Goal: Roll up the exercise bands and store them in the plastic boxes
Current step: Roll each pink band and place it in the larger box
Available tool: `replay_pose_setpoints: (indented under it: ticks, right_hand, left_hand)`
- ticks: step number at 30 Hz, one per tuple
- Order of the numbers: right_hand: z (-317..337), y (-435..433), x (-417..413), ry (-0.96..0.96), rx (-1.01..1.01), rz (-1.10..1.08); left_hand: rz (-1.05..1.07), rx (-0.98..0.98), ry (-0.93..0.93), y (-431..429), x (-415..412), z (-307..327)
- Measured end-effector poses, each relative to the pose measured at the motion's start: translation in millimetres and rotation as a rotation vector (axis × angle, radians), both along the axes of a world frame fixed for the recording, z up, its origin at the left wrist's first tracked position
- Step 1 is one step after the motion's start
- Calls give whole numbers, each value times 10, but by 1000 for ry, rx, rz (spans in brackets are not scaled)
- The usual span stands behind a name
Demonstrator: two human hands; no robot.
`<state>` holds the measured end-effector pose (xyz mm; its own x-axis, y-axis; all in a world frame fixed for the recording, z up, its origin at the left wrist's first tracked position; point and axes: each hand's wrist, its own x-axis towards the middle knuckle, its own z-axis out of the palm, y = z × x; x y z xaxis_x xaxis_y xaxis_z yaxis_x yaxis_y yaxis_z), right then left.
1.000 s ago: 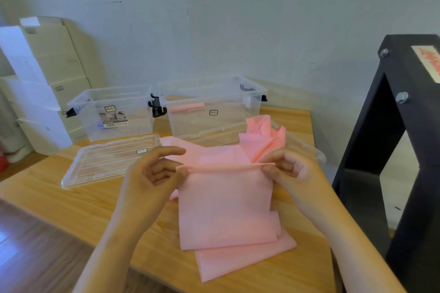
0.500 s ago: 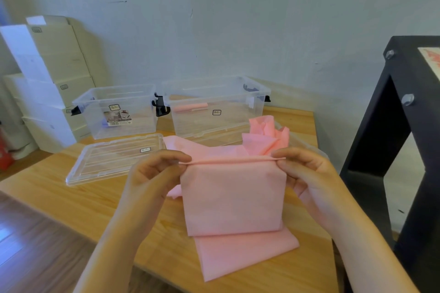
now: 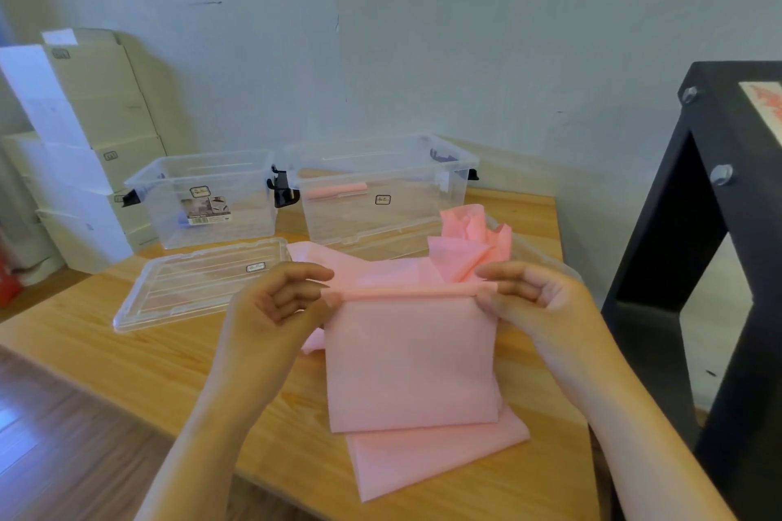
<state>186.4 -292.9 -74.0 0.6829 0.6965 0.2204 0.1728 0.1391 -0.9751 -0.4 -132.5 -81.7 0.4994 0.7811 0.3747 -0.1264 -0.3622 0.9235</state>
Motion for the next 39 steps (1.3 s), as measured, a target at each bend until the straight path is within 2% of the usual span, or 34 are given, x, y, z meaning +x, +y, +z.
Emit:
replay_pose_setpoints:
  ticks: [8,19,23,26,29,35,39]
  right_hand:
    - [1,2,-15,-75,1,20]
    - [-53,-42,69,129,83,159]
    - [-120,-24,93,80,55,139]
    - [-169,29,108,27,32,68]
    - [-197,72,136,24,24,47]
    - [-251,146,184,-6,59,30]
    - [-267,170,223,19,54,26]
  left_hand:
    - [-60,-39,-21,-25,17,-13]
    - [-244,-345,-187,69,1,-76]
    - [-233,-272,-124,87,13,-82]
    - [-111,-162,-11,96,67,-142]
    - [-47,-123,22,98,143,-207]
    - [-29,-140,12,134,266,-323]
    - [-135,-248,-66,145,315,-331]
